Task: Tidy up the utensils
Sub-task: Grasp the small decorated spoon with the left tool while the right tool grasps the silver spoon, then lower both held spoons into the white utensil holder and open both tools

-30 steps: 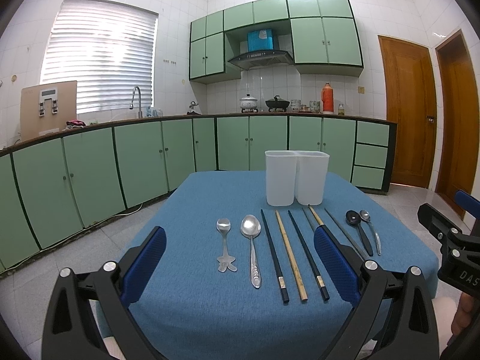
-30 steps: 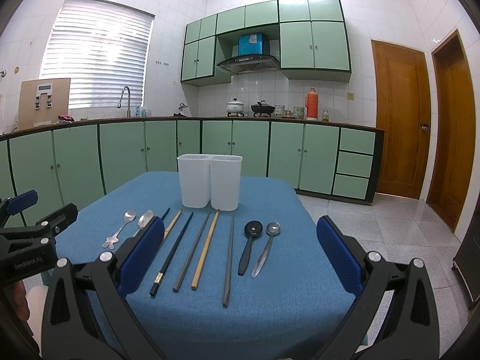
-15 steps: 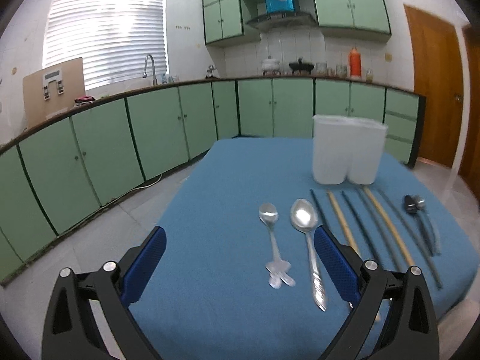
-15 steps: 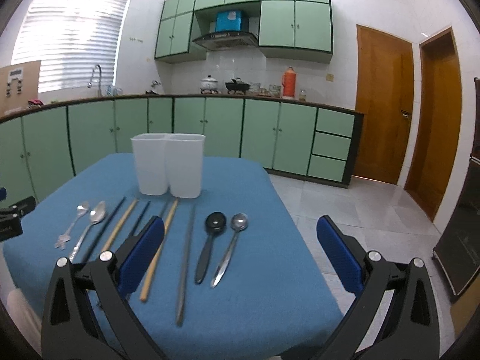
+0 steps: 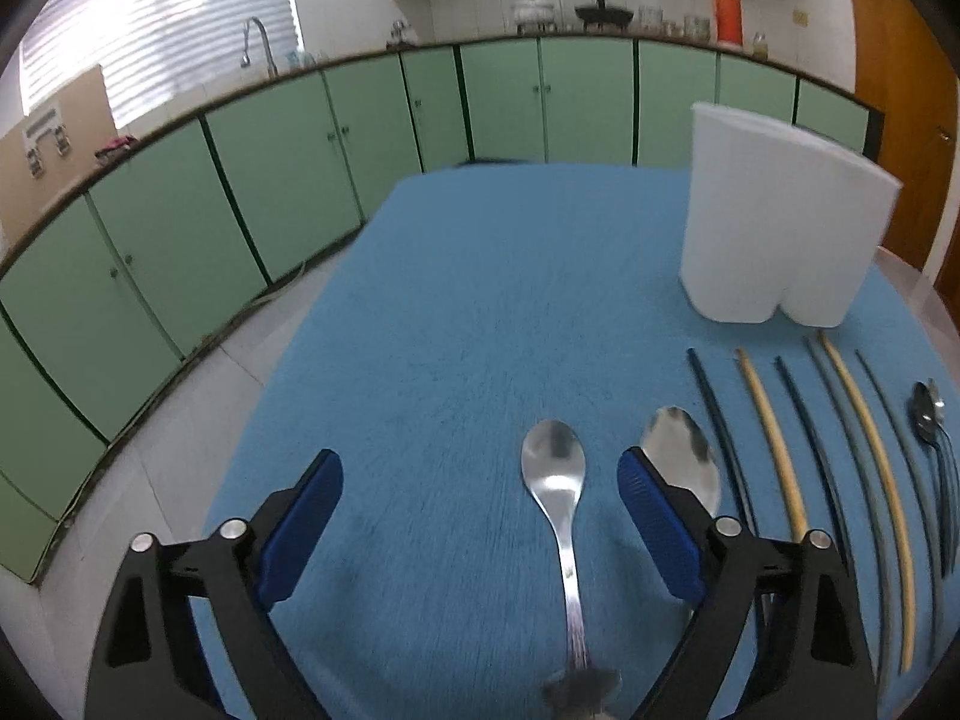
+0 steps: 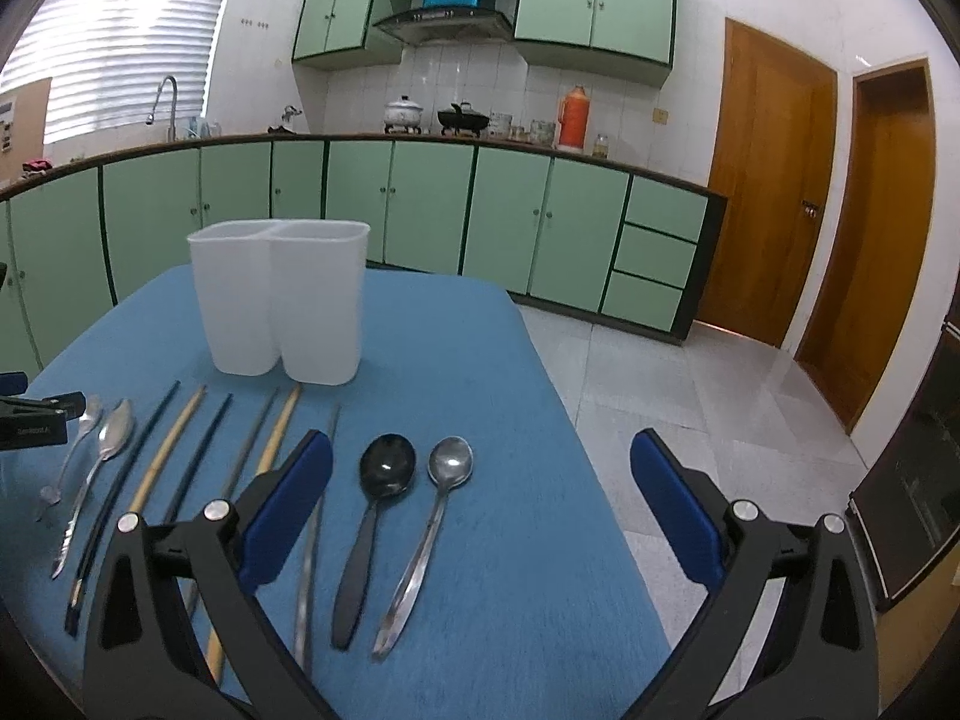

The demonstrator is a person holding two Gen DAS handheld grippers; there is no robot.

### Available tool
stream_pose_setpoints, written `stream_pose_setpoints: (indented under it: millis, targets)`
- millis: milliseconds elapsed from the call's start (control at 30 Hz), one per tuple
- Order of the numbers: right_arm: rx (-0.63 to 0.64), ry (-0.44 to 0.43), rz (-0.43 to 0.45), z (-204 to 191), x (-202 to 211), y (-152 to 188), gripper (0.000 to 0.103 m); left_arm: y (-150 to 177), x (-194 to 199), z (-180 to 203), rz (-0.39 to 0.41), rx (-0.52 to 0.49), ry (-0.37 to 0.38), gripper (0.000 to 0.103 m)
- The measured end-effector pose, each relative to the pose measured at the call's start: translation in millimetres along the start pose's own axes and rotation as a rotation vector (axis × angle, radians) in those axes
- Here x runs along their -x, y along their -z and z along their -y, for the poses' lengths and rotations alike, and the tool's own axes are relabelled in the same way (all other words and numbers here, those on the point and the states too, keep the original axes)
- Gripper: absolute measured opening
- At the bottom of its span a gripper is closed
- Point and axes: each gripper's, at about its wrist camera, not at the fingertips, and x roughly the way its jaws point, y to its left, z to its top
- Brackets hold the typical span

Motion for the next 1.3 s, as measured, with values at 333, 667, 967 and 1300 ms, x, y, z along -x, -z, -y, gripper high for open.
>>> stream_pose_setpoints:
  millis: [333, 667, 967, 1300]
  targets:
    - [0.010, -0.011, -0.100, 5, -40, -5, 0.080, -9, -29, -1, -0.080, 0.011, 0.041, 0.081]
    - [-0.006, -0.081, -0.250, 10, -74, -3, 0.061, -7, -24, 1, -0.069, 0.010, 0.129, 0.040]
    - [-0.010, -0.101, -0.348, 3, -99, -4, 0.050, -3, -19, -5, -0.054, 0.023, 0.166, 0.026]
    - [-0.027, -0.153, -0.407, 2, -111, -4, 0.028, -2, -14, -6, -0.031, 0.012, 0.171, 0.026]
